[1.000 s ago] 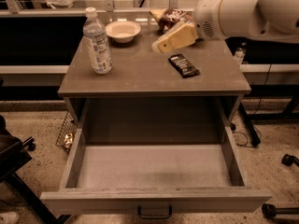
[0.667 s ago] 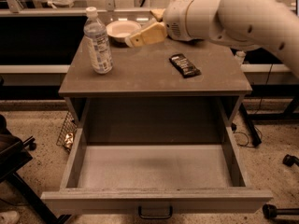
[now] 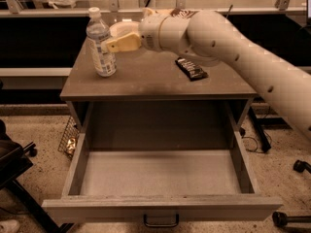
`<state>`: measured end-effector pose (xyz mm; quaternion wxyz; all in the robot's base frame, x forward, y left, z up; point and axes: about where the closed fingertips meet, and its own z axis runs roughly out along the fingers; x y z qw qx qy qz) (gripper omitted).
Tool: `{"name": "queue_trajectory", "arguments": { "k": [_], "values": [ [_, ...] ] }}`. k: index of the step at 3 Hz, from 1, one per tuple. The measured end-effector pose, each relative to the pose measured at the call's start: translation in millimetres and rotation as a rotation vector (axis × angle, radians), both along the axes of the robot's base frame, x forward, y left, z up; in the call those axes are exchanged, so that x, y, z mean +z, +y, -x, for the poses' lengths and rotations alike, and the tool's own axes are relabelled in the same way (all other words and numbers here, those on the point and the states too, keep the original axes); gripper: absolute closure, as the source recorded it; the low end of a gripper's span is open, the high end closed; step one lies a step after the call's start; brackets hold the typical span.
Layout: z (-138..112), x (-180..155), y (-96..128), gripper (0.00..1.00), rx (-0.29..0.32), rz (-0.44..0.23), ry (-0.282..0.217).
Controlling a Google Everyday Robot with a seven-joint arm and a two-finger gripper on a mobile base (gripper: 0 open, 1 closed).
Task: Pick blue plastic bottle from top drawer and place on counter
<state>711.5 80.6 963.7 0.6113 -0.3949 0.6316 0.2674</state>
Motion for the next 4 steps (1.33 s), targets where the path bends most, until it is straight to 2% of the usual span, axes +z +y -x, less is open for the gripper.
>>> {"name": "queue_trajectory", "arguments": {
  "k": [2,3,4],
  "values": [
    [-12.0,-25.0,62.3,0.0,0.116,-0.106,0.049],
    [-20.9,-26.1,86.1,0.17,0.155,-0.138,0.046],
    [-26.6,-25.5,99.1,0.39,0.175,-0.153,0.044]
  ]
}}
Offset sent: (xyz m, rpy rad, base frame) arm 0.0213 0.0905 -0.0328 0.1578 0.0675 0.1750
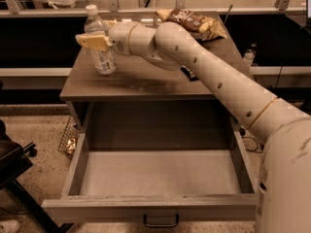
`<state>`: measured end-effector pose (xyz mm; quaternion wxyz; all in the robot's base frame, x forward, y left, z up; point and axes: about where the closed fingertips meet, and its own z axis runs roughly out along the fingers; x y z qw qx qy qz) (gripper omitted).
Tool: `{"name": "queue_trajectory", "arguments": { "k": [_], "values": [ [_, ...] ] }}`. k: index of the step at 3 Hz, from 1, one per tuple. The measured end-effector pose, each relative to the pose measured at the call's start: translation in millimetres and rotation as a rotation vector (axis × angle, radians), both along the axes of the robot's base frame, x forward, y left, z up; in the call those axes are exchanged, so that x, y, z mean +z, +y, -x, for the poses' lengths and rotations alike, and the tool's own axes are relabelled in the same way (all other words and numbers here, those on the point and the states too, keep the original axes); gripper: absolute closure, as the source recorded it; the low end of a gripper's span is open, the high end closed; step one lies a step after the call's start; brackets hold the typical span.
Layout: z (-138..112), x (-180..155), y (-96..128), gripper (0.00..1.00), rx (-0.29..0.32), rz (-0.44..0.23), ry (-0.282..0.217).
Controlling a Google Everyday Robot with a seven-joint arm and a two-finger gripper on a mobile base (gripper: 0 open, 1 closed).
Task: Pick blue plastic bottle from top drawer and place on counter
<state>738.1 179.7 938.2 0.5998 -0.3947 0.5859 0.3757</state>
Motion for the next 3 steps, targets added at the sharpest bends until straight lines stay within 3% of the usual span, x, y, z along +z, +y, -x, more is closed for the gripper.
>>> {"name": "queue_trajectory", "arguments": {
  "k": [1,2,3],
  "values": [
    [1.5,0.5,3.5,0.71,0.005,0.0,0.0],
    [2.4,0.6,5.9,0.94,0.009,-0.001,0.0],
    [3.4,16.3,2.4,1.0,-0.007,0.024,-0.015]
  ]
}}
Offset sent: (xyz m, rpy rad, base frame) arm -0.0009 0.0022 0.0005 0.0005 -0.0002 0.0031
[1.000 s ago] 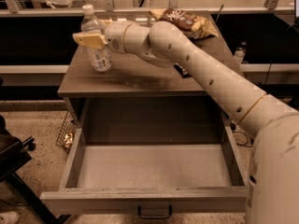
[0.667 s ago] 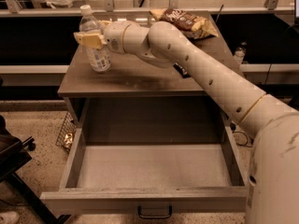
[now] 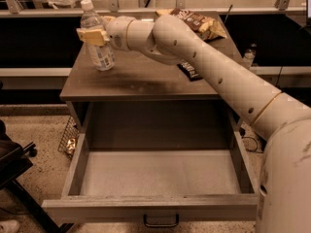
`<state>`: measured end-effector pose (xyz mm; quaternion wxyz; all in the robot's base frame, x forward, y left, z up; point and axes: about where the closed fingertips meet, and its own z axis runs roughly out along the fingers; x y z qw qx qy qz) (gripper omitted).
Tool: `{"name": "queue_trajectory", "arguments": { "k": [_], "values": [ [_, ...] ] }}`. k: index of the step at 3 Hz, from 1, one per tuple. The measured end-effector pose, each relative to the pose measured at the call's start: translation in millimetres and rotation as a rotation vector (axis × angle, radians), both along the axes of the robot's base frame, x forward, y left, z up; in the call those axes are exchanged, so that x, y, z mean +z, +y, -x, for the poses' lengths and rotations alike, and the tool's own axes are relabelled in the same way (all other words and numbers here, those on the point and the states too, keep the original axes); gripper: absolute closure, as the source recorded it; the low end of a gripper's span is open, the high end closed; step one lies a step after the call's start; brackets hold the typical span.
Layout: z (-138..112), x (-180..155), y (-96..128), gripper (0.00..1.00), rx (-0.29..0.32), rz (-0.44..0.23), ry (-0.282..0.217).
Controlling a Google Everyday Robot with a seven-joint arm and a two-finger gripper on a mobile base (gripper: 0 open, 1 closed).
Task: Pick blue plastic bottle from top drawer and place on counter
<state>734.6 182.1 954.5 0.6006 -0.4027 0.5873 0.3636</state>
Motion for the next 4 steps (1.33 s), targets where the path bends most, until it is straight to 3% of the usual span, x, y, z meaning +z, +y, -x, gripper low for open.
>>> {"name": "queue_trajectory", "arguments": {
  "k": [1,2,3,4],
  "values": [
    [14.1,35.7,-15.3,1.0,-0.05,0.011,-0.041],
    [46.7,68.7,-35.0,1.0,-0.113,0.013,-0.097],
    [108.4,64.5,-39.6,1.0,-0.139,0.028,-0.125],
    [164.8,26.9,-36.5,1.0,-0.129,0.056,-0.112]
  ]
}}
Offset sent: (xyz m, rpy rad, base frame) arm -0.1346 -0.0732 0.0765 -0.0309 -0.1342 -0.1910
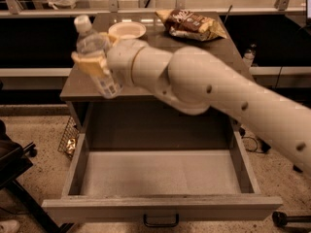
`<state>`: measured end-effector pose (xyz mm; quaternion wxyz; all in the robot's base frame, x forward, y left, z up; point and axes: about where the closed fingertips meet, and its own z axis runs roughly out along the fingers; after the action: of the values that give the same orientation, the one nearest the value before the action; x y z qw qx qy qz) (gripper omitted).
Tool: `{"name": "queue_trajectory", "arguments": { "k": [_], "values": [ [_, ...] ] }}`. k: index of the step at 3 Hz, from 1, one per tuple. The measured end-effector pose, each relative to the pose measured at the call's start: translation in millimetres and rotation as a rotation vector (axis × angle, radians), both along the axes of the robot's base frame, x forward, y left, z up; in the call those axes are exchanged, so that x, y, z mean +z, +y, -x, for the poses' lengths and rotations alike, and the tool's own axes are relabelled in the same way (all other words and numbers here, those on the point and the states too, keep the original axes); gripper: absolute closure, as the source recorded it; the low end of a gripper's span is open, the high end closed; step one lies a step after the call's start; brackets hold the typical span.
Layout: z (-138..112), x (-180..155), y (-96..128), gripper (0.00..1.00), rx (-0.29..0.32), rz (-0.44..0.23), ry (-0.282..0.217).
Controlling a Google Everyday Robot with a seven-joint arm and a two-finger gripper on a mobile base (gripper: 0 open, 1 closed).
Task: Pick blue plastic bottle from top drawer and place on counter
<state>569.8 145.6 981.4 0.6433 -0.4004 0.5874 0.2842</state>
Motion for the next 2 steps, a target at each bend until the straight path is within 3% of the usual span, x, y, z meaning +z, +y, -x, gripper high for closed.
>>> {"name": "queue_trajectory", "arguments": {
  "k": [1,2],
  "values": [
    [53.1,-51.2,-1.0,1.0,0.031,0.026,0.003],
    [104.3,-76.7,-10.7,1.0,0.046,0.016,0.001]
  ]
}}
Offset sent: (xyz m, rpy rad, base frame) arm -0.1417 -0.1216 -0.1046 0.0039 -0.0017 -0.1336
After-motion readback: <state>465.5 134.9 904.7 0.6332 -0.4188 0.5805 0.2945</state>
